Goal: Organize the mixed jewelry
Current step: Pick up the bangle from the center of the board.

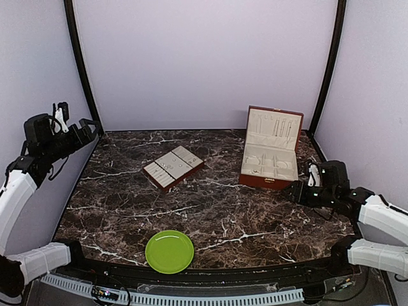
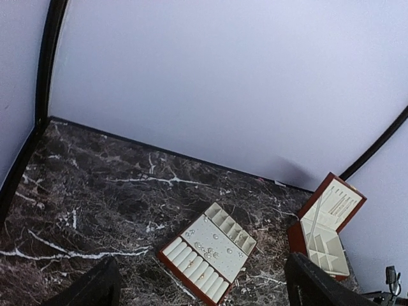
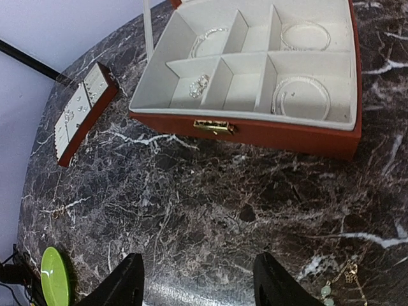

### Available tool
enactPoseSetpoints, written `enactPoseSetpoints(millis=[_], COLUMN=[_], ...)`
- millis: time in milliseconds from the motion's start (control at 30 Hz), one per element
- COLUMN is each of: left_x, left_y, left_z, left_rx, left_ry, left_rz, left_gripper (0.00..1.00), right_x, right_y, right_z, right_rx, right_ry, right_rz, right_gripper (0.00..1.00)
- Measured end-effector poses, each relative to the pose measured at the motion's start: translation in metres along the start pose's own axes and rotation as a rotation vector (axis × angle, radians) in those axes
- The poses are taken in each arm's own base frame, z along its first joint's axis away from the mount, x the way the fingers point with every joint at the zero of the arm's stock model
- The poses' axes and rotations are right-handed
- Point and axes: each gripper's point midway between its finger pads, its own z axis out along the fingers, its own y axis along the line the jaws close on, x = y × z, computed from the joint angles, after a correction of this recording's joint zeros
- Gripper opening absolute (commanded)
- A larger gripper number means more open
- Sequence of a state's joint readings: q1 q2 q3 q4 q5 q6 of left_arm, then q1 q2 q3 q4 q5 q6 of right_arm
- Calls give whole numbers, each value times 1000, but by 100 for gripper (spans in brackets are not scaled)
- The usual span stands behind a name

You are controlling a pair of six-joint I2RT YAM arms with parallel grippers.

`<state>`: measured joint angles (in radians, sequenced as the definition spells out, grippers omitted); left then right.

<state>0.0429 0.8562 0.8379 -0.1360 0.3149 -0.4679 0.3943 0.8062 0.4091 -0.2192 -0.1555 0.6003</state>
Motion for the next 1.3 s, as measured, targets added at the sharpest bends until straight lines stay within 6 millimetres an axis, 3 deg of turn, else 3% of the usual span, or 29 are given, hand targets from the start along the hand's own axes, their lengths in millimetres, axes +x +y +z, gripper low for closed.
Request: enactPoseSetpoints(millis=[100, 233, 300, 500, 633, 800, 1067, 1300], left_x=[0, 19, 28, 20, 5, 4, -6, -8], left_y=[-32, -83, -95, -90, -81, -60, -54, -54], left_z=[0, 16, 28, 38, 31, 22, 6, 5], left_rx=[59, 172, 195, 147, 86, -15, -57, -61], left_ry=[50, 158, 199, 161, 74, 37, -31, -39], left_rz=[115, 247, 286, 355, 406, 441, 467, 479], left_gripper=[91, 90, 90, 93, 95, 96, 98, 98], right_x=[21, 51, 65, 92, 111, 130, 137, 141], right_y=[6, 12, 13, 26, 26, 17, 20, 12], right_z=[3, 6, 7, 1, -1, 0, 3, 1], right_rx=[11, 35, 56, 87, 126, 188, 261, 318], right_ry=[67, 160, 201, 281, 338, 404, 445, 462], right_rz=[-20, -56, -79, -150, -194, -235, -321, -353], right_gripper=[50, 40, 36, 30, 29, 29, 26, 25])
